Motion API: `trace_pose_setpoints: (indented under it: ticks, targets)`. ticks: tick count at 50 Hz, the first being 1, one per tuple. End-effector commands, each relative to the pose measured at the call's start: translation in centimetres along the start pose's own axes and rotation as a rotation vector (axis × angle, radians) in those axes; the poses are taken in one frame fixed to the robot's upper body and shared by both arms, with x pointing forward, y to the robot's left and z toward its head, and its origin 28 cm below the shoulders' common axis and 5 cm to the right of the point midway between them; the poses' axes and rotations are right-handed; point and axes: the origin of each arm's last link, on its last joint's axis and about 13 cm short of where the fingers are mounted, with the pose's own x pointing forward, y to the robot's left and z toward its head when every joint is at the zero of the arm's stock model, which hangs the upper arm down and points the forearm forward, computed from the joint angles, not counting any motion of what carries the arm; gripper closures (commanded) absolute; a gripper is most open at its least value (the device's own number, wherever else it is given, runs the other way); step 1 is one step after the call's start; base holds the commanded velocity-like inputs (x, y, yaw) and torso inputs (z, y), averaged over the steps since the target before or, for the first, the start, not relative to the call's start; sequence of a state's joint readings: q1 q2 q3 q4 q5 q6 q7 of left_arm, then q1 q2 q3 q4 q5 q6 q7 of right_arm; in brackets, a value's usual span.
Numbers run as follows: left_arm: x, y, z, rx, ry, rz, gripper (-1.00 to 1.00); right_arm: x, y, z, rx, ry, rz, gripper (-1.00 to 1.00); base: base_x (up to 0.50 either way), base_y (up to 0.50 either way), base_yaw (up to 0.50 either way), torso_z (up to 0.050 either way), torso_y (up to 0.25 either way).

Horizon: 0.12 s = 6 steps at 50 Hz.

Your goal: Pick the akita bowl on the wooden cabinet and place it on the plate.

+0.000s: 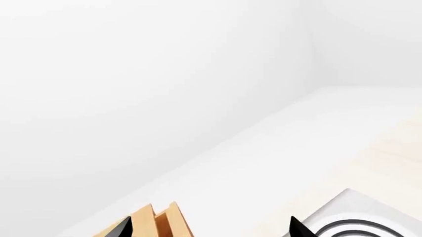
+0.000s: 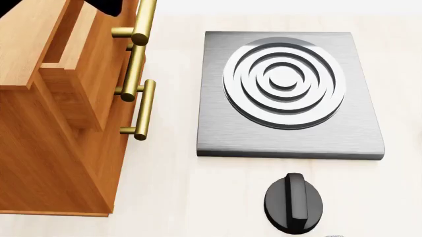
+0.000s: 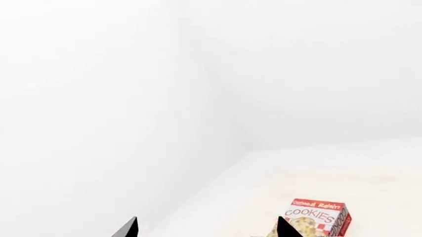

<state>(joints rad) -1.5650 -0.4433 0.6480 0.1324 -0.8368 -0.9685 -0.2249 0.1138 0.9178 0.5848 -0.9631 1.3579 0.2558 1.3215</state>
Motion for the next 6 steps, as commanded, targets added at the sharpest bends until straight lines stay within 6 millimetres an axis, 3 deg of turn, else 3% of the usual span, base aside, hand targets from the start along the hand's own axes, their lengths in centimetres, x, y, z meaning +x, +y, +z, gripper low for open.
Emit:
trace_pose_setpoints:
  ticks: [1,6]
  targets:
    - [-0.17,0.14,0.04,-0.002,-0.002,0.005,-1.00,-1.37,1.52,1.98,-0.017,-0.074,0.094,-1.00,0.00,0.00,0.00,0.000,0.000]
    - [-0.24,0.16,0.02,-0.002,-0.002,0.006,-1.00,-1.63,2.05,2.62,-0.020,-0.096,0.124,-1.00,0.00,0.00,0.00,0.000,0.000]
